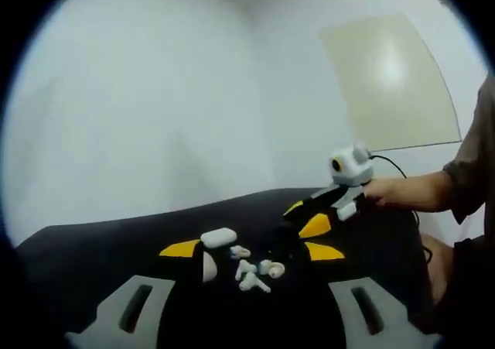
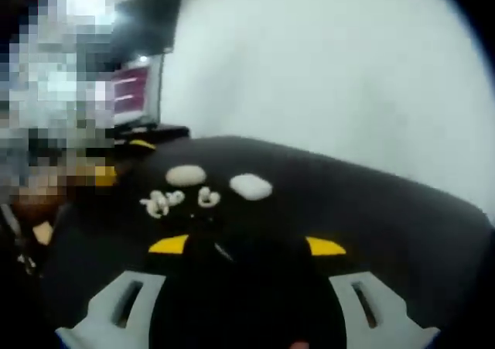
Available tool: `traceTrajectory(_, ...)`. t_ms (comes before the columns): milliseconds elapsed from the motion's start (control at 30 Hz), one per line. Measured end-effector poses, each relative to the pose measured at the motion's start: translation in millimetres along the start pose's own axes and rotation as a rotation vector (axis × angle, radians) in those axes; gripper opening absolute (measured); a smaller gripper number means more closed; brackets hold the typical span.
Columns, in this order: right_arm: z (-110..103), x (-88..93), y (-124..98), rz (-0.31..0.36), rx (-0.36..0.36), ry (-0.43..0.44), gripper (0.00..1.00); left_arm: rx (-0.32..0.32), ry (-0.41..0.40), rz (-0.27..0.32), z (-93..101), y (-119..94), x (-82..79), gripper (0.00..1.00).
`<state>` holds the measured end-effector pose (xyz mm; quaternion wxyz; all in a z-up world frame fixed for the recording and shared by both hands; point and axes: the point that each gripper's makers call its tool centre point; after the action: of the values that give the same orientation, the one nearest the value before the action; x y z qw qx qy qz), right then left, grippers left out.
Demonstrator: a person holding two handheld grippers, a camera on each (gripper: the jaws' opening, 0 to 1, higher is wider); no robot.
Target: Pick up three earphones and place each one into its charging case using tactile feedback, ensure that each earphone is properly inserted and securely positioned inside the case.
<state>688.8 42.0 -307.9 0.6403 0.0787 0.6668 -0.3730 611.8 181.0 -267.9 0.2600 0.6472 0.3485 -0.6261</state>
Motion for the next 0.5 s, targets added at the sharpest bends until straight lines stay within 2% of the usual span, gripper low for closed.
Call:
traceTrajectory(167, 8, 4.3, -3, -0.007, 0.017, 0.014, 0.56, 0.0, 0.001, 0.002, -0.7, 1, 0.7, 0.48)
traceTrajectory(200, 11, 9.8, -5, -0.039, 0.028, -0.008, 0.52, 0.0, 0.001, 0.002, -0.5, 1, 0.8, 0.48)
traceTrajectory(267, 16, 12.6, -10, -0.048, 0.037, -0.014, 0.51, 0.0, 0.007, 0.0, 0.2, 2, 1.1, 0.48)
traceTrajectory(367, 35, 18.7, -29, -0.051, 0.071, -0.013, 0.45, 0.001, 0.015, 0.0, 1.2, 2, 1.2, 0.48)
traceTrajectory(467, 66, 27.3, -46, -0.054, 0.148, 0.046, 0.34, 0.002, 0.014, 0.001, 2.0, 3, 0.7, 0.48)
traceTrajectory(500, 74, 29.3, -51, -0.052, 0.163, 0.076, 0.34, 0.003, 0.014, 0.002, 2.2, 3, 0.5, 0.48)
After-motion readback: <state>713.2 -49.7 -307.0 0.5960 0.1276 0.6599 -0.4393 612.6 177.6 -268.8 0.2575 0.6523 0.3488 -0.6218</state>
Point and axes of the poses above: the point that each gripper's makers call its tool centre point, and the gripper's own axes: y roughly forward along the fingers, z roughly to its right, x roughly out of its underside, and after that the axes turned 7 degrees about -z, right-handed
